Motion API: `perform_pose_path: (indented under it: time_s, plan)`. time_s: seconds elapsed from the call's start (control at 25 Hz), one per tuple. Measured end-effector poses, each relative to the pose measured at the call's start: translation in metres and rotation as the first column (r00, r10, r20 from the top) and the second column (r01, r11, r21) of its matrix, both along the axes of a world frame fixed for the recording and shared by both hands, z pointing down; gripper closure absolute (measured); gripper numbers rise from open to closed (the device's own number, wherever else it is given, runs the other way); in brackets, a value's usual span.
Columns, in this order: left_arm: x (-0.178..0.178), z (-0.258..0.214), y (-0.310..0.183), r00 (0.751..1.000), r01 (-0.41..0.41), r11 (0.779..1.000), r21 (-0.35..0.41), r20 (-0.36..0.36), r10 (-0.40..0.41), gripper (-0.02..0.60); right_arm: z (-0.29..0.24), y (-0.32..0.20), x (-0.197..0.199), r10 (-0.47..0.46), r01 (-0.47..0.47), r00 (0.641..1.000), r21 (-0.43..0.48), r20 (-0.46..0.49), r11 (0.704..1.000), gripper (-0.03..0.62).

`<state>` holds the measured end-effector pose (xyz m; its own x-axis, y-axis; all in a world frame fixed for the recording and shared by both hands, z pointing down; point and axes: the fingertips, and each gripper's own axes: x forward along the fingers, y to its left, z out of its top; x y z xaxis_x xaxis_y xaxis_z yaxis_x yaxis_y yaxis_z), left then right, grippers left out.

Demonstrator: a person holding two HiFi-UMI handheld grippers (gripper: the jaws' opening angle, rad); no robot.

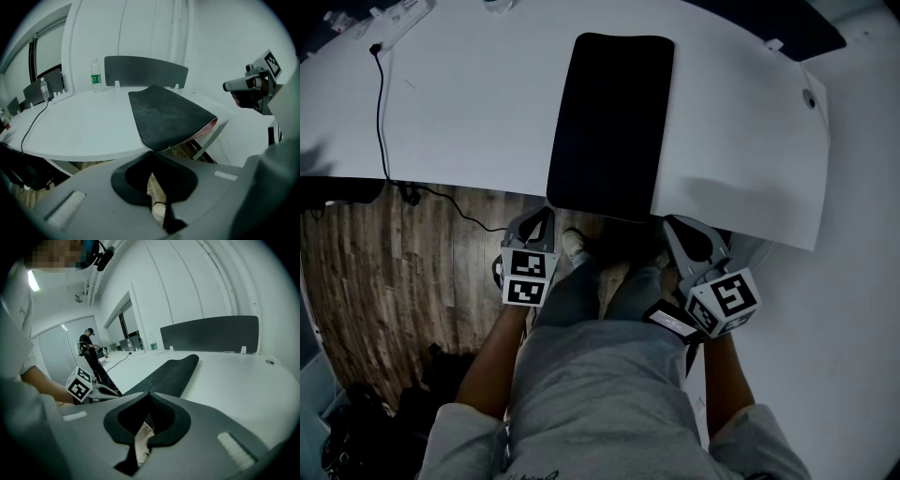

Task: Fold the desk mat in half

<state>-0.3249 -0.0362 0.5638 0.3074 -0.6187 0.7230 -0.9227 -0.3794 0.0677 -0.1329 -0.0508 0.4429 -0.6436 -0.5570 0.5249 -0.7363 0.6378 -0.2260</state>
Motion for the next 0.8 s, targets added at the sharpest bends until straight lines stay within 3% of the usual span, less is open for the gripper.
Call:
perform_pose_path:
  time_s: [0.4, 0.8]
  plan:
    - [-0.002, -0.042, -0.002, 0.998, 0.025, 0.997, 0.069, -0.055, -0.021, 0.561, -0.018, -0.007, -0.006, -0.025, 0.024, 1.0, 0.045, 0.009, 0.999, 0.588]
    - [0.014, -0.105, -0.007, 0.995, 0.049, 0.987, 0.151, -0.096, -0.034, 0.561, -0.044, -0.012, -0.005, -0.11, 0.107, 0.993, 0.087, 0.029, 0.99, 0.588]
